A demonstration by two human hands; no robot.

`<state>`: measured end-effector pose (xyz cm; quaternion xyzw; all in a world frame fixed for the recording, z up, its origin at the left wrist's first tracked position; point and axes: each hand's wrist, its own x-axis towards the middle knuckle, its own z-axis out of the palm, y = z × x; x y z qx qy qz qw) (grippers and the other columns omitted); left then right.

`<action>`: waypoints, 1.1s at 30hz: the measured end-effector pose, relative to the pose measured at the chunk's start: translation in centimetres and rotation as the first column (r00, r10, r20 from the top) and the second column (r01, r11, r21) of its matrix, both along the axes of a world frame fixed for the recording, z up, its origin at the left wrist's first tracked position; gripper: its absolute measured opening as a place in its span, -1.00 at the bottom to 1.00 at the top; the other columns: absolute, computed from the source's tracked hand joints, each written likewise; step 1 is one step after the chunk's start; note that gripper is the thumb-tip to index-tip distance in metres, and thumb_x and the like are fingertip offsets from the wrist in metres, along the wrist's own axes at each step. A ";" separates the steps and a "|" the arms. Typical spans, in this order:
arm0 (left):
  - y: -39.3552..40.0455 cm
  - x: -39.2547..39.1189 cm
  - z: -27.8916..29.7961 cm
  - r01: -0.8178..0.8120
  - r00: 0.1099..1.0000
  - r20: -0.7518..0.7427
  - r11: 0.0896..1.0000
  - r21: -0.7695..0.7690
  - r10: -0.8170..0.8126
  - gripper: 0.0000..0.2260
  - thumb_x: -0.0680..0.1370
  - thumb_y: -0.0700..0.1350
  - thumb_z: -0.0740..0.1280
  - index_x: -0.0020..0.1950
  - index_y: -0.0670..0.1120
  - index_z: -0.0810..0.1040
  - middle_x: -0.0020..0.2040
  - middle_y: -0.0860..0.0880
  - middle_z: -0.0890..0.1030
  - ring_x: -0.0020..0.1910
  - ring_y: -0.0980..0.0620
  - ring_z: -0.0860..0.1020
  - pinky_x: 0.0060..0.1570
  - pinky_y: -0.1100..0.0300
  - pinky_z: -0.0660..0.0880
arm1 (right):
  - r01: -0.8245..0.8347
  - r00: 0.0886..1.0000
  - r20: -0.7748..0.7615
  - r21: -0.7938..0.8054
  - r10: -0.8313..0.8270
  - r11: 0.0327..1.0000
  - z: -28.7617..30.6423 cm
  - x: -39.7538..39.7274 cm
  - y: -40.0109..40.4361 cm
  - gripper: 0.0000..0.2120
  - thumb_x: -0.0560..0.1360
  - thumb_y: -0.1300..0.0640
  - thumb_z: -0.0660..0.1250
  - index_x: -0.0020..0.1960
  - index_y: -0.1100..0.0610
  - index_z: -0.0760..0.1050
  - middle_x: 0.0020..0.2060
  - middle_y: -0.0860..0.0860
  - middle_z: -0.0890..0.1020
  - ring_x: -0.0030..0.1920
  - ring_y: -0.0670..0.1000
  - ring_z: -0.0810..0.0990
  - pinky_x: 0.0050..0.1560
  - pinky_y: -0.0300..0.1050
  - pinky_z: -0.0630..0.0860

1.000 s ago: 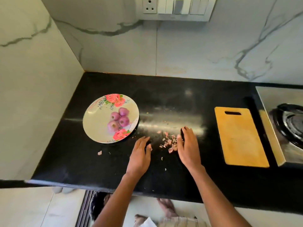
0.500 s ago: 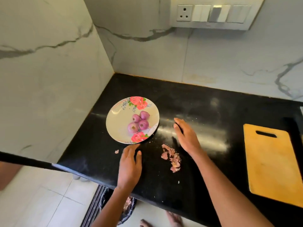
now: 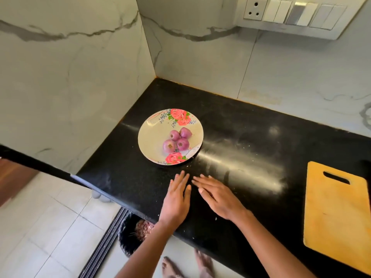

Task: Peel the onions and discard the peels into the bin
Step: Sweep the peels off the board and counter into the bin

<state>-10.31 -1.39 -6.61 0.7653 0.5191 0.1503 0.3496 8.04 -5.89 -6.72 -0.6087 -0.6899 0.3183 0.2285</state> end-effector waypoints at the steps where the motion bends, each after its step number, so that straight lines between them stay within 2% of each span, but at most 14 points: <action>1: -0.4 0.3 0.0 0.047 0.999 0.023 0.999 -0.009 -0.047 -0.60 0.73 -0.04 0.14 0.58 0.03 0.31 0.59 0.14 0.21 0.59 0.21 0.04 0.50 0.42 -0.13 | 0.041 0.996 -0.082 -0.029 -0.043 0.999 0.1 0.0 -1.1 -0.63 0.73 -0.02 0.11 0.48 -0.03 0.45 0.47 -0.23 0.41 0.51 -0.33 0.22 0.55 -0.31 0.06; 4: -0.7 0.7 0.6 0.039 0.993 0.108 0.999 -0.034 -0.035 -0.62 0.72 -0.06 0.20 0.55 0.01 0.38 0.55 0.10 0.33 0.54 0.21 0.23 0.43 0.54 0.01 | 0.386 0.841 -0.364 -0.115 -0.401 0.915 0.8 1.5 -2.8 -0.62 0.70 -0.07 0.12 0.43 -0.02 0.52 0.42 -0.18 0.50 0.45 -0.28 0.37 0.46 -0.38 0.23; 6: -0.5 1.0 1.1 -0.018 0.990 0.141 0.998 -0.054 0.026 -0.62 0.71 -0.06 0.21 0.55 -0.02 0.40 0.54 0.05 0.37 0.53 0.16 0.29 0.38 0.58 0.07 | 0.588 0.764 -0.293 -0.052 -0.575 0.807 0.5 2.2 -2.9 -0.57 0.69 -0.11 0.09 0.46 -0.01 0.47 0.44 -0.13 0.48 0.49 -0.19 0.36 0.48 -0.35 0.21; 9: -0.9 2.5 1.6 0.050 0.988 0.149 0.996 -0.079 -0.038 -0.61 0.72 -0.05 0.20 0.55 -0.05 0.38 0.55 -0.01 0.38 0.54 0.12 0.29 0.41 0.53 0.09 | 0.506 0.856 -0.128 0.014 -0.501 0.862 -0.3 0.3 -2.4 -0.60 0.73 -0.05 0.10 0.52 0.00 0.40 0.49 -0.08 0.43 0.53 -0.15 0.27 0.58 -0.10 0.15; 12: -0.6 2.9 2.2 0.011 0.987 0.160 0.996 -0.093 0.004 -0.62 0.72 -0.07 0.19 0.54 -0.08 0.39 0.53 -0.04 0.40 0.53 0.06 0.31 0.46 0.34 0.17 | 0.379 0.906 -0.196 -0.026 -0.376 0.925 -0.6 -1.9 -2.3 -0.58 0.72 -0.08 0.09 0.53 0.00 0.38 0.51 -0.08 0.41 0.55 -0.13 0.28 0.59 0.02 0.18; 14: 0.0 1.4 2.5 -0.067 0.986 0.145 0.995 -0.077 0.078 -0.62 0.71 -0.04 0.20 0.54 -0.06 0.40 0.53 -0.02 0.41 0.53 0.06 0.32 0.44 0.34 0.17 | 0.488 0.847 -0.242 0.002 -0.473 0.873 -0.8 -1.7 -2.9 -0.55 0.72 -0.14 0.05 0.51 0.01 0.41 0.49 -0.06 0.43 0.52 -0.05 0.35 0.55 0.06 0.28; 17: 0.7 -1.9 2.5 -0.160 0.984 0.074 0.985 -0.058 0.164 -0.61 0.72 0.00 0.18 0.55 -0.03 0.38 0.53 0.01 0.39 0.52 0.08 0.31 0.43 0.34 0.15 | 0.687 0.727 -0.104 0.125 -0.679 0.716 -1.4 -1.6 -4.0 -0.46 0.69 -0.11 -0.01 0.48 0.18 0.44 0.46 0.11 0.47 0.51 0.10 0.37 0.55 0.15 0.26; 19: 0.6 -3.6 2.3 -0.204 0.977 0.051 0.977 -0.059 0.207 -0.61 0.72 -0.01 0.18 0.54 -0.04 0.40 0.53 0.00 0.40 0.52 0.07 0.32 0.40 0.38 0.13 | 0.646 0.758 -0.012 0.148 -0.652 0.749 -1.7 -3.8 -3.5 -0.45 0.69 -0.07 -0.01 0.49 0.25 0.41 0.47 0.17 0.45 0.54 0.15 0.33 0.58 0.15 0.18; 24: -0.1 -4.3 1.7 -0.249 0.964 0.081 0.966 -0.066 0.254 -0.64 0.71 -0.07 0.21 0.50 -0.09 0.45 0.49 -0.05 0.46 0.49 0.04 0.37 0.39 0.46 0.12 | 0.492 0.869 -0.020 0.137 -0.494 0.860 -1.4 -10.1 0.0 -0.44 0.69 -0.08 -0.02 0.51 0.24 0.39 0.47 0.17 0.45 0.54 0.11 0.32 0.60 0.05 0.14; 26: -0.3 -4.3 1.6 -0.241 0.965 0.089 0.969 -0.058 0.246 -0.64 0.71 -0.09 0.21 0.50 -0.10 0.45 0.48 -0.06 0.46 0.48 0.04 0.38 0.42 0.39 0.16 | 0.417 0.906 -0.104 0.065 -0.410 0.906 -1.1 -11.3 1.3 -0.48 0.70 -0.07 0.02 0.53 0.17 0.38 0.49 0.10 0.44 0.54 0.04 0.32 0.59 0.01 0.15; 28: -0.3 -4.6 1.5 -0.233 0.966 0.101 0.972 -0.043 0.236 -0.64 0.71 -0.09 0.21 0.50 -0.10 0.45 0.48 -0.06 0.46 0.48 0.03 0.38 0.43 0.36 0.18 | 0.432 0.847 -0.321 -0.046 -0.423 0.901 0.0 -11.0 2.1 -0.56 0.73 -0.03 0.05 0.52 0.10 0.41 0.46 0.02 0.47 0.44 -0.04 0.45 0.49 -0.11 0.35; 30: -0.4 -5.0 1.5 -0.246 0.960 0.125 0.968 -0.042 0.250 -0.64 0.71 -0.07 0.20 0.50 -0.09 0.45 0.48 -0.04 0.46 0.48 0.06 0.38 0.40 0.39 0.17 | 0.608 0.718 -0.391 -0.051 -0.576 0.792 0.8 -9.5 1.7 -0.58 0.73 -0.02 0.05 0.48 0.10 0.46 0.40 0.02 0.54 0.33 -0.08 0.53 0.34 -0.34 0.40; 31: -0.4 -5.1 1.6 -0.258 0.956 0.136 0.965 -0.048 0.262 -0.64 0.72 -0.06 0.19 0.51 -0.08 0.45 0.48 -0.02 0.46 0.47 0.07 0.38 0.39 0.40 0.17 | 0.702 0.664 -0.360 -0.003 -0.656 0.712 0.7 -8.5 1.0 -0.57 0.73 -0.01 0.03 0.46 0.13 0.47 0.39 0.04 0.55 0.36 -0.05 0.51 0.37 -0.34 0.36; 33: -0.5 -5.4 1.7 -0.270 0.950 0.148 0.961 -0.058 0.276 -0.65 0.72 -0.06 0.18 0.51 -0.07 0.45 0.48 -0.01 0.47 0.47 0.08 0.37 0.40 0.37 0.18 | 0.775 0.624 -0.259 0.083 -0.738 0.626 -0.2 -7.4 -0.4 -0.55 0.71 0.03 0.02 0.45 0.20 0.46 0.41 0.11 0.53 0.46 0.07 0.44 0.51 -0.09 0.29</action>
